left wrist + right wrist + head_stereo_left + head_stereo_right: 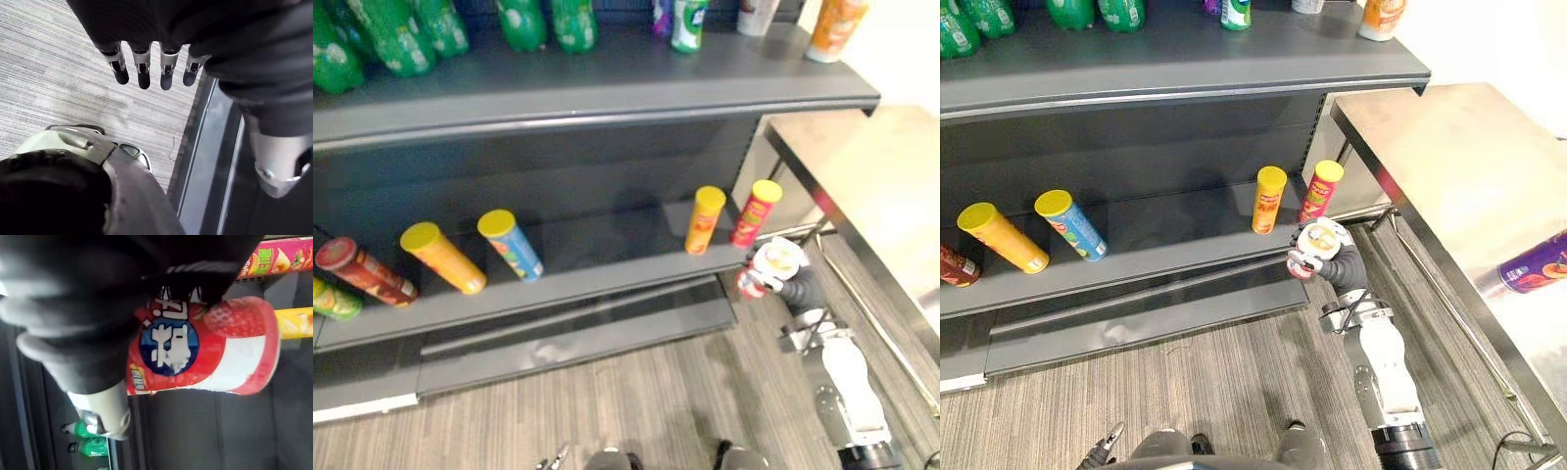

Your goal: Put the gum and the chips on the shelf.

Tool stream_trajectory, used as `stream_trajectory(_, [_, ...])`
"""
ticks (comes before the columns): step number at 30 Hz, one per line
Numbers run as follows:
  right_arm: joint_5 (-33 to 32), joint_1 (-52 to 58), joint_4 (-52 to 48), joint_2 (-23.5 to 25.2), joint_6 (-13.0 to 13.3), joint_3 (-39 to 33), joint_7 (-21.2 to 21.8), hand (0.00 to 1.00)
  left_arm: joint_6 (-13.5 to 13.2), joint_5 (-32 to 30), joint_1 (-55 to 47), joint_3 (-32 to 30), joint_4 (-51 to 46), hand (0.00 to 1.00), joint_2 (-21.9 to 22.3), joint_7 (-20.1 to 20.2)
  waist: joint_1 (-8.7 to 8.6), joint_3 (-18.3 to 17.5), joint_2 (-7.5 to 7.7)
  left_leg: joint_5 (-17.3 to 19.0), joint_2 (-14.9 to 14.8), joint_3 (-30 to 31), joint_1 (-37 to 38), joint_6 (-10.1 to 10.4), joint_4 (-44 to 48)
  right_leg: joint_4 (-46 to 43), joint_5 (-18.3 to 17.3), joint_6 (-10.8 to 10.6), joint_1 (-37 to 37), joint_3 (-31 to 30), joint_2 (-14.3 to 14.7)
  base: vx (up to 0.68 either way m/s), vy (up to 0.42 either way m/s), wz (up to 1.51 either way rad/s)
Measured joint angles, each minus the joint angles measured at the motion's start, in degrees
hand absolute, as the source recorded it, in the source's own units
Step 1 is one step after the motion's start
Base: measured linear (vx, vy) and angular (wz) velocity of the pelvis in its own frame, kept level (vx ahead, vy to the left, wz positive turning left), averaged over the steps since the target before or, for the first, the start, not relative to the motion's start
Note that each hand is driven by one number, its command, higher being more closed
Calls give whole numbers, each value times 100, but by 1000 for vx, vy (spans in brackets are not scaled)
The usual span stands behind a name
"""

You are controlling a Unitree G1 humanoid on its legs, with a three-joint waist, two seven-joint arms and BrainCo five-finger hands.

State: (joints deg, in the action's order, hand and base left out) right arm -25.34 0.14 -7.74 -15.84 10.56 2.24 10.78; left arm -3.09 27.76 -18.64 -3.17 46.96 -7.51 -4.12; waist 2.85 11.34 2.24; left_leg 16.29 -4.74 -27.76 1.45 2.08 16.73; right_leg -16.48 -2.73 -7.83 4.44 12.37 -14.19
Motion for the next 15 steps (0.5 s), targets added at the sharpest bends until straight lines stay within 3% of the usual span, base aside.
stream_trajectory(12, [2, 4, -39, 5, -96, -21, -29, 100, 28, -202, -86, -3, -2, 0, 1, 64, -50, -139, 5, -344, 103, 89, 153, -43, -588, 258, -13, 22, -100, 0, 69, -48, -42, 4])
stream_trajectory(15, [-27, 8, -39, 11, -220, -24, 17, 100, 60, -203, -112, -10, 1, 0, -8, 60, -53, -193, 52, -425, 118, 27, 180, -94, -758, 380, -31, 52, -109, -55, 114, -98, -61, -11])
